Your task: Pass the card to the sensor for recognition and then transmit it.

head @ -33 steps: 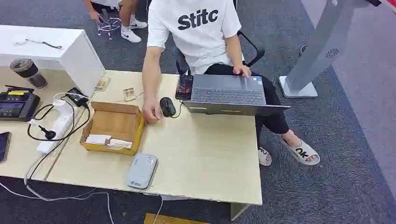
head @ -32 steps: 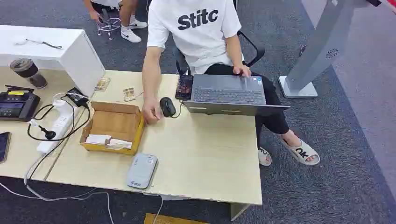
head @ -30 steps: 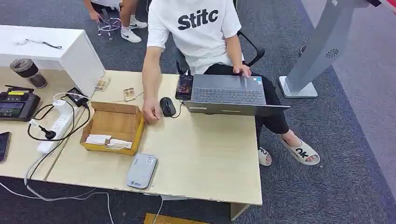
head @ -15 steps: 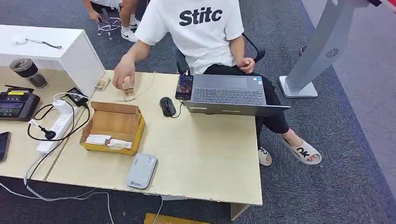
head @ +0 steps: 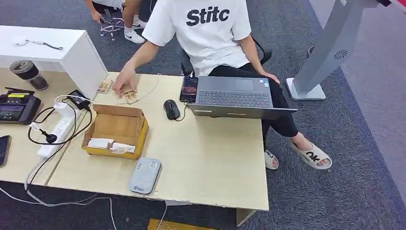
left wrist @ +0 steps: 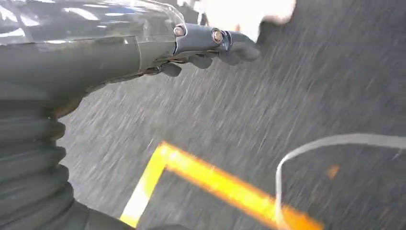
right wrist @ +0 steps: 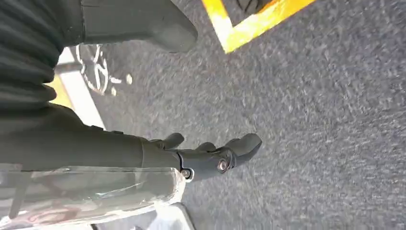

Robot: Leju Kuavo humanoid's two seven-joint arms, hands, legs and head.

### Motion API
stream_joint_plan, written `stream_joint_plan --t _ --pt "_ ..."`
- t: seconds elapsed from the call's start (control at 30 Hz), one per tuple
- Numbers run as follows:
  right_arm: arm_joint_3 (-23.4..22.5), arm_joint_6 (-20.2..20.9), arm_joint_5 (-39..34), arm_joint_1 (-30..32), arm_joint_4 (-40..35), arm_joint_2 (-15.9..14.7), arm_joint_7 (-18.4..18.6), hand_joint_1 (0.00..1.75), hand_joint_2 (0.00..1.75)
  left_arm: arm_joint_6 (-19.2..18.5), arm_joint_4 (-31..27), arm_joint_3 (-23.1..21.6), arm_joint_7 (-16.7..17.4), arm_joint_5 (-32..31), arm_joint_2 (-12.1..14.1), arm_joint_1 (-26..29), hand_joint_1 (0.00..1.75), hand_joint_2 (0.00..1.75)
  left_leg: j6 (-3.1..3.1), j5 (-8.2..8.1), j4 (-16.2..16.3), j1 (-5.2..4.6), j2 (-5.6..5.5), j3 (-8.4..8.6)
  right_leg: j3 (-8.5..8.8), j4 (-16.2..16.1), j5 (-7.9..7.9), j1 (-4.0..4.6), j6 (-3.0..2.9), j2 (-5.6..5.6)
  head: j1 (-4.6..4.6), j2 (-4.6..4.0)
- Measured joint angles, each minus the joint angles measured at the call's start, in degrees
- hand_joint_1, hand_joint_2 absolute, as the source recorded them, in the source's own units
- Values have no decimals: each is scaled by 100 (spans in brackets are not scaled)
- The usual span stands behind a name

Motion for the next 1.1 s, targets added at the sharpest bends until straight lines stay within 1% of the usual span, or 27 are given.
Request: stream_joint_plan --t 0.1,0.2,0.23,0.3,0.33,0.37,0.47,0.5,0.63,0.67,0.73,0.8,0.87,1.0,1.1 --pt "114 -4 96 0 26 2 66 0 175 218 -2 168 -333 -44 142 0 0 175 0 0 0 0 0 1 1 0 0 0 0 0 -2 0" --pt "230 -35 175 -3 33 2 66 0 175 428 -44 349 -538 -96 236 4 0 175 0 1 0 0 0 1 2 1 0 -1 0 0 0 0" --pt "275 -39 186 -6 33 2 59 0 175 553 -77 431 -623 -210 253 11 0 175 0 1 0 -1 0 2 2 1 0 -1 0 0 2 0" --pt "337 -50 188 -11 33 2 20 0 175 903 -184 579 -828 -562 277 29 0 175 0 1 0 -1 0 2 2 1 1 -1 0 0 4 0" --pt "365 -55 188 -16 33 2 15 0 175 990 -243 671 -872 -843 280 42 0 175 0 1 0 -1 0 1 2 1 1 -2 0 0 -2 0" --pt "397 -55 186 -19 33 2 3 0 175 1014 -348 851 -928 -1291 277 72 0 175 0 1 0 -2 0 1 2 1 1 -2 0 0 4 0" --pt "439 -57 186 -32 33 4 -17 0 175 1029 -584 1371 -992 -1944 223 92 0 175 0 1 0 -1 1 2 1 0 1 -2 0 1 0 0" --pt "450 -59 181 -32 33 4 -15 0 175 1042 -724 1552 -992 -2279 177 115 0 175 0 1 0 -3 1 2 -1 0 1 -2 0 1 2 0" --pt "507 -70 168 -36 35 24 48 0 175 1031 -1349 2396 -1145 -3863 -151 186 0 175 0 1 0 -3 1 1 0 0 1 -2 0 1 0 0" --pt "525 -70 168 -35 35 33 70 0 175 959 -1516 2604 -1220 -4126 -239 193 0 175 0 1 0 -3 1 2 -1 0 1 -3 0 1 4 0" --pt "544 -70 151 -32 35 46 70 0 175 620 -2045 3043 -1359 -4606 -513 200 0 175 0 1 0 -4 0 1 0 0 1 -4 1 0 0 0" --pt "564 -70 144 -36 35 57 55 0 175 279 -2532 3380 -1444 -4815 -770 193 0 175 0 1 0 -5 1 3 1 0 2 -5 0 1 2 0" --pt "564 -68 144 -36 35 72 37 0 175 56 -3063 3688 -1475 -4918 -1008 189 0 175 0 1 1 -5 2 3 0 0 2 -5 0 3 2 0" --pt "583 -66 138 -37 35 96 24 0 175 -265 -3992 4085 -1554 -4990 -1445 193 0 175 0 1 1 -5 1 2 0 0 2 -5 0 1 -2 0" --pt "612 -63 138 -41 35 105 40 0 175 -409 -4473 4231 -1554 -5018 -1642 200 0 175 0 1 1 -3 0 0 0 0 2 -3 0 0 4 0"
